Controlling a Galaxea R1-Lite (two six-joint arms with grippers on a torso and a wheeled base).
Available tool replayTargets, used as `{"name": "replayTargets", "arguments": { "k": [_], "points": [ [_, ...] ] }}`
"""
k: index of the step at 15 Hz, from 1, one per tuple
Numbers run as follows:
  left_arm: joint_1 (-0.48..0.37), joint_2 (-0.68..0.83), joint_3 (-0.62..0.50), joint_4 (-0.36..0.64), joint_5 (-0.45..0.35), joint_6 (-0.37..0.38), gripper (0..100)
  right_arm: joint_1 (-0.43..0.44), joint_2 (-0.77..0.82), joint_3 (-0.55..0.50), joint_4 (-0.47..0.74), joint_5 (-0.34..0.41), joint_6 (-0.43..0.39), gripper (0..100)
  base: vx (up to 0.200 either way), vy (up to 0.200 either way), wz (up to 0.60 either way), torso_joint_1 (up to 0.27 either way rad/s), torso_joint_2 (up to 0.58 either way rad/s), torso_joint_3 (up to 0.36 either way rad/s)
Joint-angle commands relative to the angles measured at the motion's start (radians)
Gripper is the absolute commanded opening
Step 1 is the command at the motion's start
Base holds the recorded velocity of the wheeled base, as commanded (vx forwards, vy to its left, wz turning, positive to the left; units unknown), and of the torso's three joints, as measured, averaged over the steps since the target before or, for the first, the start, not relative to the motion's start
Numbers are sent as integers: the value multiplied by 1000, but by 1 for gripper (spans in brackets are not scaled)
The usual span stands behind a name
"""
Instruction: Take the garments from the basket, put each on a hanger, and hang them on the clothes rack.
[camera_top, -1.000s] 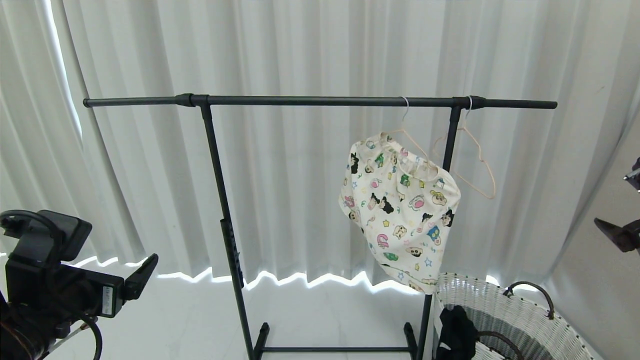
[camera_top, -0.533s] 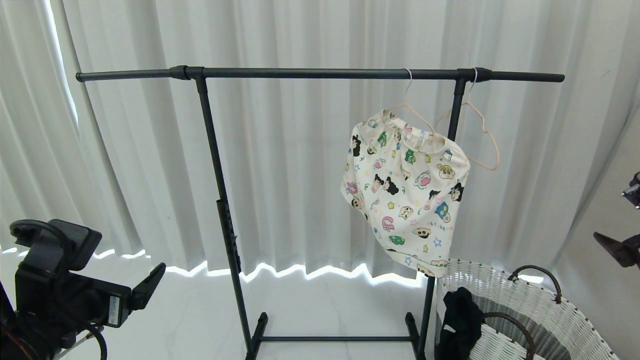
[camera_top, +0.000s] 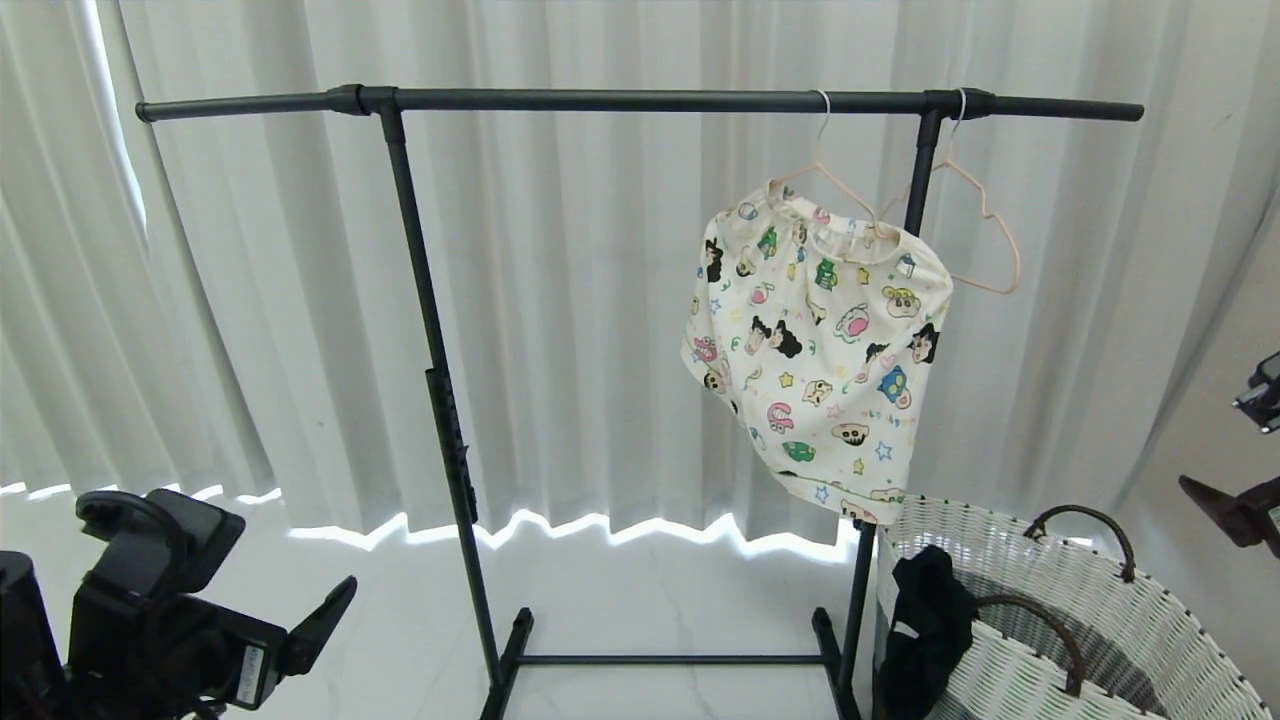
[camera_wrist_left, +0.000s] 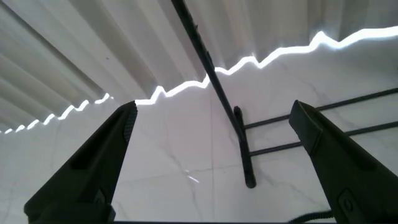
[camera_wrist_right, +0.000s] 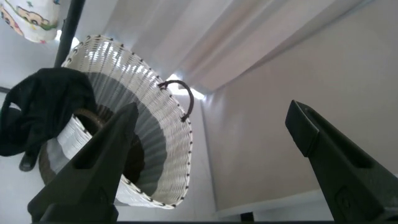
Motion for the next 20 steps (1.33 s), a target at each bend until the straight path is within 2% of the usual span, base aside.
{"name": "replayTargets", "arguments": {
  "k": [1,4,6,7,9,14,18,20],
  "points": [
    [-1,3,-28,1,2,0,100,0,16,27,-13,0,0,100,0,0,0,-61,183,139],
    [-4,30,-105,1,2,-17,100,2,79,90,-85,6,3,100,67,0,0,-25,61,48],
    [-2,93,-171,1,16,-106,100,2,136,134,-153,23,4,100,200,0,0,-2,12,14],
    [-4,104,-197,1,39,-106,100,2,162,151,-174,55,6,100,200,0,0,-17,12,17],
    [-41,104,-192,1,57,-101,100,15,209,180,-180,135,1,100,200,0,0,10,5,0],
    [-151,121,-177,1,57,-101,100,94,352,237,-187,156,13,100,200,0,0,6,5,3],
    [-231,122,-163,1,57,-101,100,115,465,321,-228,201,16,100,0,0,0,0,0,0],
    [-229,122,-160,1,57,-101,100,120,518,358,-248,199,16,100,0,0,0,0,0,0]
  ]
}}
